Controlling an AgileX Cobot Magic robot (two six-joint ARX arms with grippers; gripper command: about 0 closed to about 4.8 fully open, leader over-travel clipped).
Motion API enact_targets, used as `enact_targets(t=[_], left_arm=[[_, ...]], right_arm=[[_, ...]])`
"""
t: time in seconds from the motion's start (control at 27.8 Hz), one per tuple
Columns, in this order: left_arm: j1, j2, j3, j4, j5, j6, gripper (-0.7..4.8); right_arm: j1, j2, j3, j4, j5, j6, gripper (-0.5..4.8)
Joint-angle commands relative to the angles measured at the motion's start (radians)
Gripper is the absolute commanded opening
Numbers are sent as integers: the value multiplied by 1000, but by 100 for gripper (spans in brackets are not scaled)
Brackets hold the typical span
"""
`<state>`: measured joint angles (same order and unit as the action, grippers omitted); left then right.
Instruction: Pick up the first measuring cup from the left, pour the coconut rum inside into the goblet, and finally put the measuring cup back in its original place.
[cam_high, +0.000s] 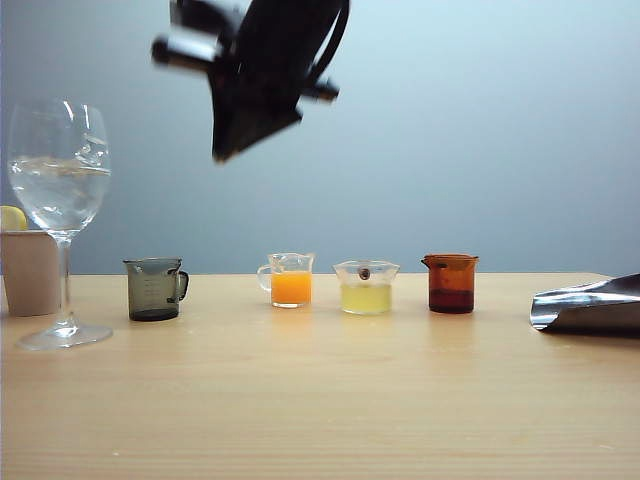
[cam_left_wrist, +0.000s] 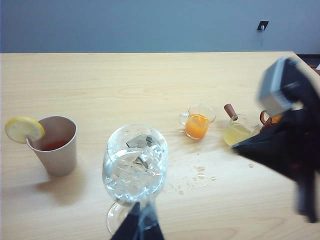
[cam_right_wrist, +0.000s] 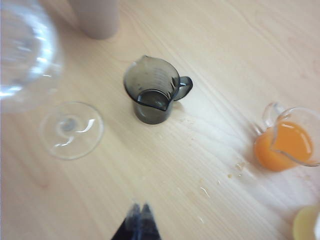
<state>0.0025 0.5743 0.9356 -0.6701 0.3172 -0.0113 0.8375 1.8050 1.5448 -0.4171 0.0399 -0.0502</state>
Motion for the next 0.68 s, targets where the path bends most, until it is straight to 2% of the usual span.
enact_targets(t=[0.04, 0.25, 0.57, 0.68], left_arm=[[0, -3, 5, 13, 1, -8, -5], [0, -33, 5, 9, -8, -8, -5], [0, -156, -24, -13, -121, -23, -5], [0, -216, -70, -10, -122, -25, -5]], right_arm=[[0, -76, 3, -64, -18, -11, -1], [-3, -267, 2, -183, -20, -90, -1], [-28, -443, -17, -253, -39, -142, -1], [-37, -505, -66, -251, -43, -142, -1]])
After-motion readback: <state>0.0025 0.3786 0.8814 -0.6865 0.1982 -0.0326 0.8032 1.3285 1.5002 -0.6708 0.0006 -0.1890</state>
